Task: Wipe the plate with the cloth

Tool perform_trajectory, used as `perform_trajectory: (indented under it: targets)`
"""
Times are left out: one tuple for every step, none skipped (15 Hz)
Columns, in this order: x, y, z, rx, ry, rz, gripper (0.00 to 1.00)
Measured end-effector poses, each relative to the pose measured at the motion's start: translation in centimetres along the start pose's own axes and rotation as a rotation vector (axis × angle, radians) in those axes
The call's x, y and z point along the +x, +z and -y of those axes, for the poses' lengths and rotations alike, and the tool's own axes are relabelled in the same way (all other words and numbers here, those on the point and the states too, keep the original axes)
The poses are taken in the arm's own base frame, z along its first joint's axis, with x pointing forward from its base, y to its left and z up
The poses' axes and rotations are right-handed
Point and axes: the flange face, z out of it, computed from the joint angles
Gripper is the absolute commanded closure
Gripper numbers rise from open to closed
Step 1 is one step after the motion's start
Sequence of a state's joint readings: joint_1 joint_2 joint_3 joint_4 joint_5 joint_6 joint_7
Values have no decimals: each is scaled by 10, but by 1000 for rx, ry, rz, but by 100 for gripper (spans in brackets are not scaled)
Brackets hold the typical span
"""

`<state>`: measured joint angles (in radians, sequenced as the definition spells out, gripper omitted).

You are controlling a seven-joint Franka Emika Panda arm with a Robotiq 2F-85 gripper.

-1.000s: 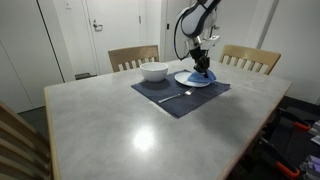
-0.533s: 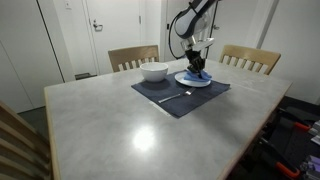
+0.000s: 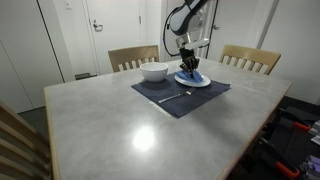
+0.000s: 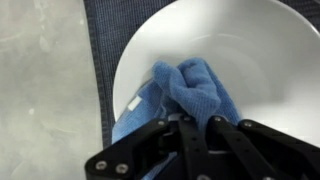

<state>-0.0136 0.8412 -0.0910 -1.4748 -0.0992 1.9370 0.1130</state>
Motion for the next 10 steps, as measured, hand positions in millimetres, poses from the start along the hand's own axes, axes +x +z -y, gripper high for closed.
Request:
perform_trajectory:
  targets:
    - [1,-1,5,17,-1,-1,98]
    - [1,-2,10,34,-3,-1,98]
    - [1,-3,14,49,-8,-1,98]
    - [0,-4,18,63,-15,1,98]
    - [-1,-4,22,76,-25,4,98]
    - [-1,-4,25,87,-36,10,98]
    - [-2,-4,27,99,-48,15,98]
    - [-3,-4,28,113,-61,20,98]
    - [-3,-4,28,126,-73,26,98]
    - [-4,-3,28,141,-90,33,98]
